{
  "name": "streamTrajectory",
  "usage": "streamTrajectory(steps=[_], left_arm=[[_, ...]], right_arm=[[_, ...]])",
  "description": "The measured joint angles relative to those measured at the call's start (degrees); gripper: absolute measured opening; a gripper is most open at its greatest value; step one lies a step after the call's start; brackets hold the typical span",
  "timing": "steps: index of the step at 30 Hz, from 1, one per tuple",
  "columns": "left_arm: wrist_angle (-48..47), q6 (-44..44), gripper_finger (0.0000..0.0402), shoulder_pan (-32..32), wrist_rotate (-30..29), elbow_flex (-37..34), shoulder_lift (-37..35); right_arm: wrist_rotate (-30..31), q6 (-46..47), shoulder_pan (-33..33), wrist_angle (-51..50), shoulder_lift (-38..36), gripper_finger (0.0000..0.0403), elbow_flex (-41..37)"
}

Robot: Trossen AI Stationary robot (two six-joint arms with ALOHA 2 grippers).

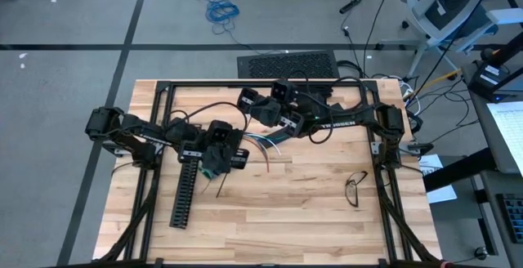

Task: Ziptie cables
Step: Wrap the cable wires with the black zip tie

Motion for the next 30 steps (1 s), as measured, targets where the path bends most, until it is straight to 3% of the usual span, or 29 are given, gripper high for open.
streamTrajectory(steps=[5, 16, 21, 30], left_arm=[[-0.09, 0.00, 0.0001, 0.00, 0.04, 0.00, 0.00], [-0.37, 1.23, 0.0000, 0.04, 0.43, 0.00, 0.02], [-0.39, 1.53, 0.0000, 0.30, 0.44, 0.00, 0.02], [-0.37, 1.60, 0.0000, 0.93, 0.40, 0.00, 0.01]], right_arm=[[0.02, 0.84, -0.01, -1.76, 0.00, 0.0045, 0.00], [-1.01, 0.86, 0.00, -2.09, 0.00, 0.0191, 0.00], [-1.30, 1.48, 0.02, -2.10, 0.00, 0.0214, 0.00], [-4.12, 2.12, -0.13, -2.27, 0.00, 0.0216, 0.00]])
